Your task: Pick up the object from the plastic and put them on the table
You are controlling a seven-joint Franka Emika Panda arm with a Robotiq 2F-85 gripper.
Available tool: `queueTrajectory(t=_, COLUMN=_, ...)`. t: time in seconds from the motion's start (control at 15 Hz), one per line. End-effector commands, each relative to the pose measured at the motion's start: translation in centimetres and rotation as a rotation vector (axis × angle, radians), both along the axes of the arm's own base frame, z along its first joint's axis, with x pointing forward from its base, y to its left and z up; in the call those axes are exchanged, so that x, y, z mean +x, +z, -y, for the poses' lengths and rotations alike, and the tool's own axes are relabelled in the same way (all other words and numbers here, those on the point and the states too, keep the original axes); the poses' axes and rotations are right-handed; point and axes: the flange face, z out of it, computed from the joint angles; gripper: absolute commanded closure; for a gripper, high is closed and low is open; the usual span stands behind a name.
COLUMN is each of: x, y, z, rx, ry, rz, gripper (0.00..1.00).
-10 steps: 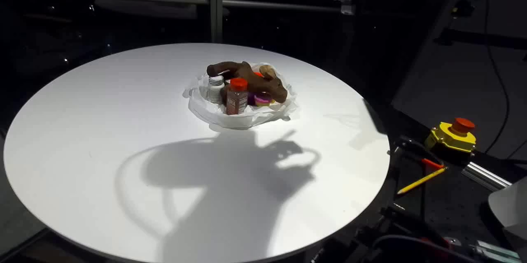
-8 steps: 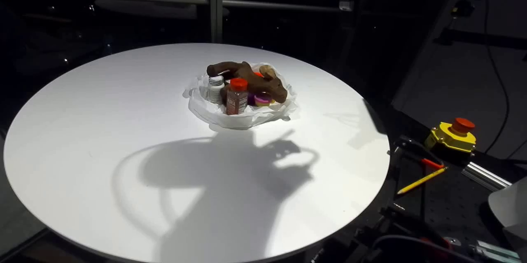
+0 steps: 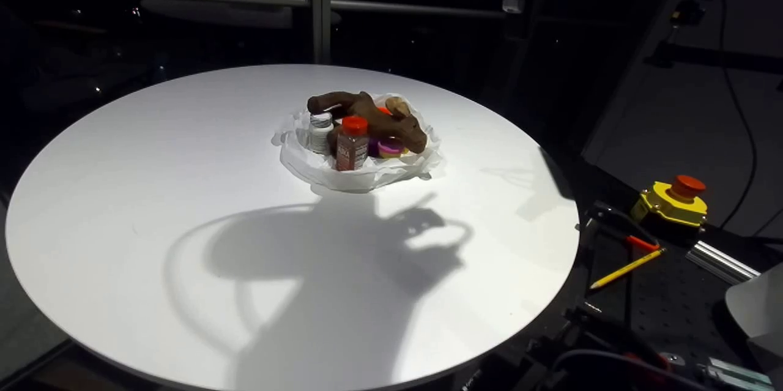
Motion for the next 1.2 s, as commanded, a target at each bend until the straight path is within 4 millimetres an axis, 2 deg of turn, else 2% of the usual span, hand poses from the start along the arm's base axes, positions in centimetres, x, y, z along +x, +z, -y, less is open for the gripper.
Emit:
queueTrajectory(t=0.0, x=0.0, y=0.0, z=0.0, rx=0.000, ry=0.000, rz=-0.001, gripper=0.00)
queueTrajectory(t=0.27, x=0.0, y=0.0, z=0.0, rx=0.000, ry=0.000, rz=-0.001, gripper=0.00)
queueTrajectory(t=0.47, x=2.7, y=0.5, z=0.1, rx=-0.004, ry=0.028, rz=0.010, gripper=0.00)
queueTrajectory(t=0.6, x=5.0, y=0.5, z=0.2, rx=0.004, ry=0.052, rz=0.011, gripper=0.00)
queueTrajectory(t=0.73, x=8.2, y=0.1, z=0.6, rx=0.014, ry=0.056, rz=0.073, gripper=0.00)
queueTrajectory(t=0.87, x=11.7, y=-1.5, z=1.4, rx=0.024, ry=0.071, rz=0.106, gripper=0.00)
queueTrajectory(t=1.13, x=18.0, y=-6.8, z=4.4, rx=0.053, ry=0.028, rz=0.112, gripper=0.00)
